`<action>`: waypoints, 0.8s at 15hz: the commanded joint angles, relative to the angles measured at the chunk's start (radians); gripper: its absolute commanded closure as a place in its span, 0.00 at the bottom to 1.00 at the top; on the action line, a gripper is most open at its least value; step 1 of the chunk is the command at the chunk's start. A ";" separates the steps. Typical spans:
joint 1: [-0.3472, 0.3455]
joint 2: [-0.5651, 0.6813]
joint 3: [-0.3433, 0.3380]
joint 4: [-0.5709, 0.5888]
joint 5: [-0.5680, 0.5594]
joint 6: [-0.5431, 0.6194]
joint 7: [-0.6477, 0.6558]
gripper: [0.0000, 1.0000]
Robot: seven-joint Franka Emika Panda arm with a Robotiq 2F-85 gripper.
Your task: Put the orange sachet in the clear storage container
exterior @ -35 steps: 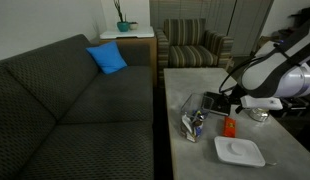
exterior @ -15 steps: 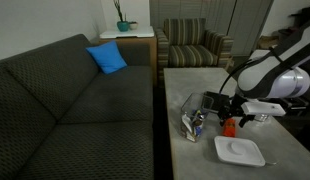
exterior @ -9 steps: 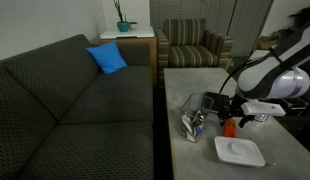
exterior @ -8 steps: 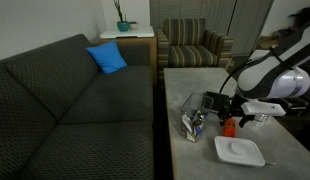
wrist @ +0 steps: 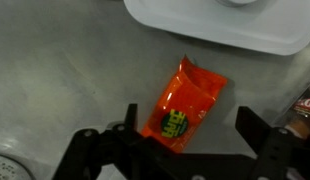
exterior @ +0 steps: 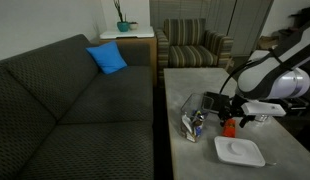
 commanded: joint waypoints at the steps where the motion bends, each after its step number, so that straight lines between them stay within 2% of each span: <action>1: 0.029 0.000 -0.039 -0.001 0.015 -0.002 0.040 0.00; 4: 0.043 0.000 -0.059 -0.010 0.020 0.008 0.089 0.00; 10: 0.012 0.001 -0.027 -0.037 0.060 0.055 0.124 0.00; 12: 0.017 0.001 -0.037 -0.045 0.078 0.075 0.144 0.00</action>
